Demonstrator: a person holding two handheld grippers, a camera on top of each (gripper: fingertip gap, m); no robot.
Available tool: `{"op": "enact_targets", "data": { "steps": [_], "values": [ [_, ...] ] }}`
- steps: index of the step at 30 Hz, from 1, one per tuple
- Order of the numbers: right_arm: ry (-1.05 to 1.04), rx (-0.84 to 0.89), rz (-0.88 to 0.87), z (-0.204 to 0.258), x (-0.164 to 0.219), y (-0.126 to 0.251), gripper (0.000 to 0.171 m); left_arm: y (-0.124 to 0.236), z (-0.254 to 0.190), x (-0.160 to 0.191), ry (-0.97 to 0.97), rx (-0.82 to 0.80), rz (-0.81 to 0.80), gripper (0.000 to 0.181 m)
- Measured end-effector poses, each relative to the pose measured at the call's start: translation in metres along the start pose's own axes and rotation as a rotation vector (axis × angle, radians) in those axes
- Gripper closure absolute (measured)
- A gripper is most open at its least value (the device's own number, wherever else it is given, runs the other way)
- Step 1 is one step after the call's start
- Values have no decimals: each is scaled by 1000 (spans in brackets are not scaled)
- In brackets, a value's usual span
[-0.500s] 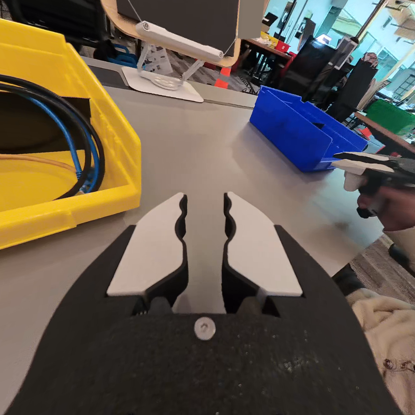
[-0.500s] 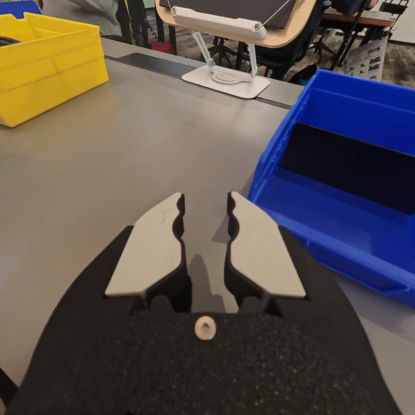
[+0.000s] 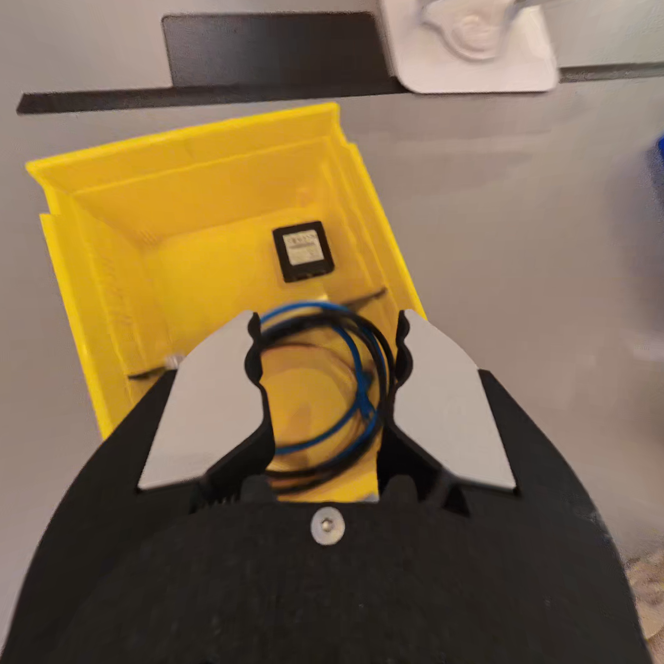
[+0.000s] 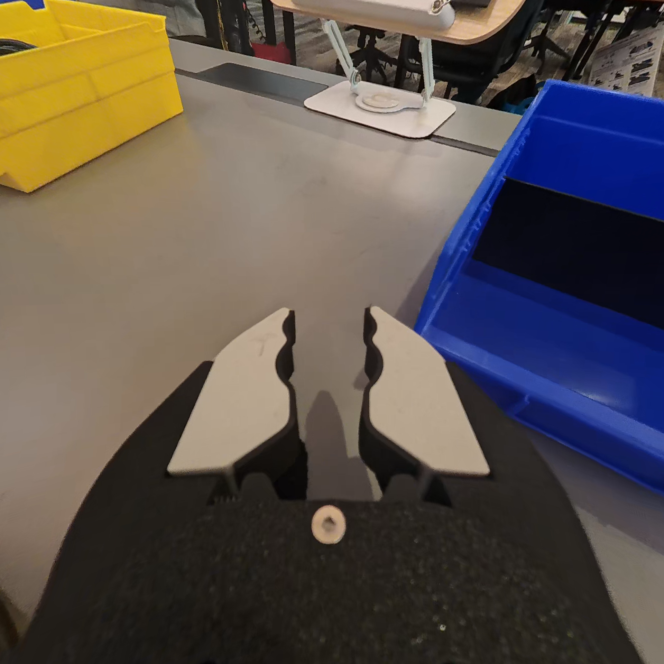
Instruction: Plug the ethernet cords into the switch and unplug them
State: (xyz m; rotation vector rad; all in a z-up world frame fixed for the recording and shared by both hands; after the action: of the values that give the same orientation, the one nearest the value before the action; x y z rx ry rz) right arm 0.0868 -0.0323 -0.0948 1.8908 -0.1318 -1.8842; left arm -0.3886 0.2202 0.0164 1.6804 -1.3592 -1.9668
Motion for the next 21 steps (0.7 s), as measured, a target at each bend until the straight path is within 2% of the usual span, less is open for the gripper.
{"op": "enact_targets", "data": {
  "steps": [4, 9, 15, 19, 21],
  "values": [
    [14, -3, -15, 3, -2, -2, 125, -67, 30, -44, 107, -56, 212, 107],
    [57, 6, -3, 6, 0, -1, 124, -135, 36, -46, 48, -135, 522, 105],
    [22, -16, 6, 6, 1, -1, 123, -176, 35, -41, 88, -109, 649, 108],
    [32, -20, 24, 8, 3, -3, 123, -186, 36, -37, 163, -12, 665, 123],
    [42, -20, 34, 9, 4, -4, 123, -187, 37, -35, 171, 16, 671, 123]
  ]
}}
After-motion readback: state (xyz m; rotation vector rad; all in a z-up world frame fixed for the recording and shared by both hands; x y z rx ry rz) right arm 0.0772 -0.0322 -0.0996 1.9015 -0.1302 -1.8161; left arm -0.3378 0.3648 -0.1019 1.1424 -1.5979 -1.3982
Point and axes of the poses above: each gripper's, where its closed fingertips meet, y back along the fingers, x out of its underside, z = x × y across the jaws, the point moved 9 cm from there along y, back along the fingers, and after that the axes turned 4 degrees about -y, right-handed, at the moved point
